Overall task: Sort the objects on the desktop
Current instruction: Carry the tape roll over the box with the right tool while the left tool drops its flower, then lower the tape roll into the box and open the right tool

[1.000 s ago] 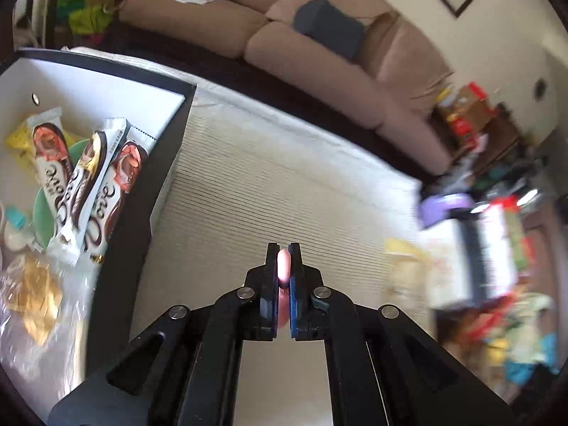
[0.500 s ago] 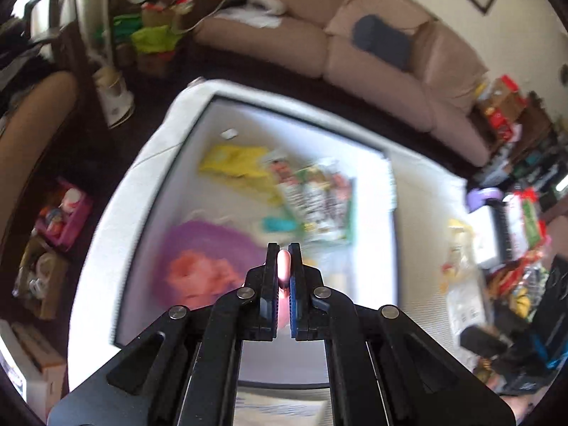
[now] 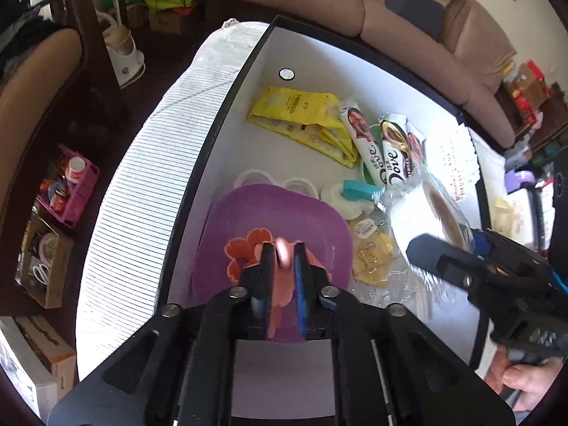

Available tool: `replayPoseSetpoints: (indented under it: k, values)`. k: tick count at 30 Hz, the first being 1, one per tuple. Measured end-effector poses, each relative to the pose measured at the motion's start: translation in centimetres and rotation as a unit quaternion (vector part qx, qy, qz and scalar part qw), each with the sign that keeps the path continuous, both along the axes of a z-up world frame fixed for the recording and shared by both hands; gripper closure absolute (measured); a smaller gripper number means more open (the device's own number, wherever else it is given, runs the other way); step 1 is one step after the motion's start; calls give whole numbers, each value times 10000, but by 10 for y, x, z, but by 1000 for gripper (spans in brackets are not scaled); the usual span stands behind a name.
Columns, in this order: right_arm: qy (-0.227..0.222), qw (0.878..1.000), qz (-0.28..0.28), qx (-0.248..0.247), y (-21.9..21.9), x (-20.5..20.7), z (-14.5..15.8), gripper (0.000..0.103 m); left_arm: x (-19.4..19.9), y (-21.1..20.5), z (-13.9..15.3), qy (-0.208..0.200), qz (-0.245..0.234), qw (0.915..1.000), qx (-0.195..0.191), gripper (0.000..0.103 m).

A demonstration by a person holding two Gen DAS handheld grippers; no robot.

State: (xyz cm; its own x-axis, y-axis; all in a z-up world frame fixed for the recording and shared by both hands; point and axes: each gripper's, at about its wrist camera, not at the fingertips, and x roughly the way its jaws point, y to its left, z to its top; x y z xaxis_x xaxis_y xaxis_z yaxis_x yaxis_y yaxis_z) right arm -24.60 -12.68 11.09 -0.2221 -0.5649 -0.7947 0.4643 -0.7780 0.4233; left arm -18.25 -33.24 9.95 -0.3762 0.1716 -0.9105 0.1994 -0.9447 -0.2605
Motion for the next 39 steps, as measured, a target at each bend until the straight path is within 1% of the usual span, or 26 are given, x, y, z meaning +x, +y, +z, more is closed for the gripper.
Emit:
replayPoseSetpoints:
  k: [1, 2, 3, 5, 6, 7, 9, 11, 13, 15, 18, 19, 21, 24, 26, 27, 28, 30, 33, 35, 37, 39]
  values:
    - [9, 10000, -52, -28, 2, -4, 1, 39, 4, 0, 4, 91, -26, 9999, 53, 81]
    - [28, 10000, -79, -14, 3, -8, 1, 39, 7, -2, 9, 207, -62, 9997, 65, 79]
    - [66, 9999, -91, 50, 1, -12, 2, 39, 12, -3, 16, 360, -60, 9993, 74, 78]
    - [147, 9995, -71, 272, -11, -21, 2, 39, 19, -9, 29, 605, -17, 9979, 226, 70]
    - [160, 9992, -49, 361, -18, -25, 2, 39, 23, -12, 35, 700, 17, 9969, 354, 69]
    - [153, 9989, -15, 453, -30, -32, -2, 39, 26, -16, 41, 786, 57, 9961, 405, 68]
    - [97, 9985, -7, 536, -48, -42, -9, 39, 31, -24, 50, 929, 110, 9947, 429, 67]
    - [-21, 9981, -18, 608, -68, -55, -20, 39, 35, -32, 54, 971, 149, 9939, 494, 66]
    - [-18, 9967, -46, 807, -85, -68, -31, 39, 38, -40, 55, 972, 175, 9936, 551, 66]
    - [-43, 9956, -102, 928, -94, -75, -42, 39, 40, -46, 53, 972, 205, 9935, 562, 66]
    - [-275, 9952, -90, 936, -106, -82, -60, 36, 40, -57, 46, 933, 280, 9929, 684, 65]
    - [-379, 9939, -50, 1039, -109, -84, -67, 35, 39, -59, 44, 929, 279, 9929, 683, 65]
    - [-441, 9925, -62, 1135, -110, -84, -70, 32, 37, -60, 41, 919, 278, 9929, 696, 65]
    - [-475, 9946, -113, 911, -98, -81, -62, 30, 37, -59, 38, 904, 277, 9922, 814, 65]
    - [-500, 9961, -165, 706, -83, -76, -49, 30, 39, -56, 36, 875, 272, 9917, 906, 64]
    - [-470, 9965, -197, 668, -74, -73, -42, 30, 40, -55, 35, 846, 275, 9909, 1010, 63]
    - [-444, 9968, -201, 632, -66, -70, -36, 30, 41, -54, 34, 829, 281, 9900, 1107, 60]
    - [-350, 9975, -99, 602, -48, -59, -18, 30, 44, -49, 37, 795, 237, 9894, 1192, 59]
    - [-181, 9981, 11, 595, -22, -38, 10, 30, 50, -39, 48, 873, 185, 9879, 1272, 58]
    - [-73, 9986, 76, 525, -3, -18, 32, 30, 55, -31, 59, 913, 130, 9866, 1344, 56]
    - [42, 9987, 173, 468, 11, 2, 51, 30, 58, -18, 71, 979, -1, 9850, 1421, 53]
    - [179, 9984, 246, 469, 25, 22, 67, 30, 64, 0, 85, 1083, -157, 9832, 1464, 52]
